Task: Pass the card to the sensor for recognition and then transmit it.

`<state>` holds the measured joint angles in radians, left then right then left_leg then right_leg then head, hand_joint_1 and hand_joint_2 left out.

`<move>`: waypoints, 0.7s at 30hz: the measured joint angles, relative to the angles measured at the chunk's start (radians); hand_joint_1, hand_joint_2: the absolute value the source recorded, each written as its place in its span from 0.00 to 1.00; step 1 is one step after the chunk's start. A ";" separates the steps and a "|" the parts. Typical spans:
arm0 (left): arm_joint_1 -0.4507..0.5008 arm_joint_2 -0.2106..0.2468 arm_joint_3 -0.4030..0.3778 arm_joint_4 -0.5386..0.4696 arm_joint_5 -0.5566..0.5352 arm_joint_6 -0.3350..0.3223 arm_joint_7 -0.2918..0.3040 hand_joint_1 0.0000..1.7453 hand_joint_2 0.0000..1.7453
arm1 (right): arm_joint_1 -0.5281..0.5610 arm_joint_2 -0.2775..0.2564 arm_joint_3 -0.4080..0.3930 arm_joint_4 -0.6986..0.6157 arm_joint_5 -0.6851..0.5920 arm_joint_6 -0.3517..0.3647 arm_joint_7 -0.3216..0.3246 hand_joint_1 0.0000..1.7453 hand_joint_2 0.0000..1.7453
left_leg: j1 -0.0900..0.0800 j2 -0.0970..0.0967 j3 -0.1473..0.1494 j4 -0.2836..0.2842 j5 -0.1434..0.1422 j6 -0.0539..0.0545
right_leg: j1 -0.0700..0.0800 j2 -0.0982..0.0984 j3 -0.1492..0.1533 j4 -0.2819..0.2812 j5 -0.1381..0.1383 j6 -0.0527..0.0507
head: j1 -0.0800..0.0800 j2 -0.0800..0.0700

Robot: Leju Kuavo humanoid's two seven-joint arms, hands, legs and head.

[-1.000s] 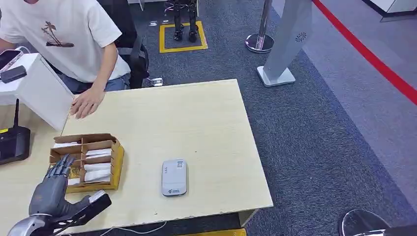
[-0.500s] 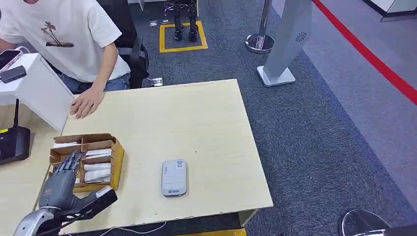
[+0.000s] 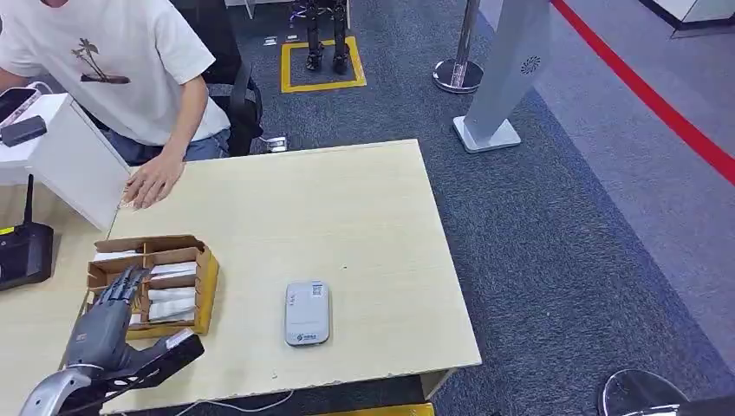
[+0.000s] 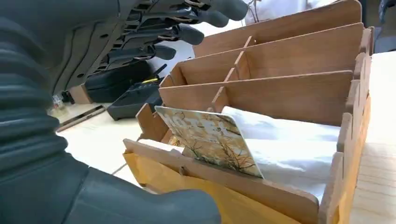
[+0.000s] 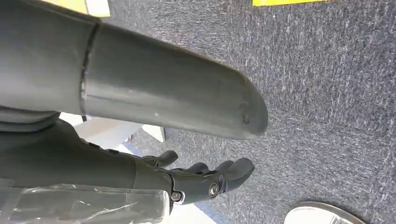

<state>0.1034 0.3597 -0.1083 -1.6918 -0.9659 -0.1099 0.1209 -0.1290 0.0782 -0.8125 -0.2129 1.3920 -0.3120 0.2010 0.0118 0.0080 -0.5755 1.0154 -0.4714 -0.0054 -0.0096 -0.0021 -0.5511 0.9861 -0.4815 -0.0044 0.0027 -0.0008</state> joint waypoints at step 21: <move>0.024 0.021 0.000 0.000 -0.006 -0.008 0.022 0.00 1.00 | -0.001 0.000 0.006 0.000 0.002 0.000 0.008 0.00 0.00 | 0.000 0.000 0.000 0.000 0.000 0.000 | 0.000 0.000 0.000 0.000 0.000 0.000 | 0.000 0.000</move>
<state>0.1273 0.3803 -0.1083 -1.6918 -0.9720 -0.1179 0.1431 -0.1301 0.0782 -0.8061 -0.2132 1.3939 -0.3124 0.2094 0.0117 0.0079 -0.5756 1.0154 -0.4715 -0.0054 -0.0096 -0.0021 -0.5511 0.9861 -0.4816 -0.0043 0.0027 -0.0008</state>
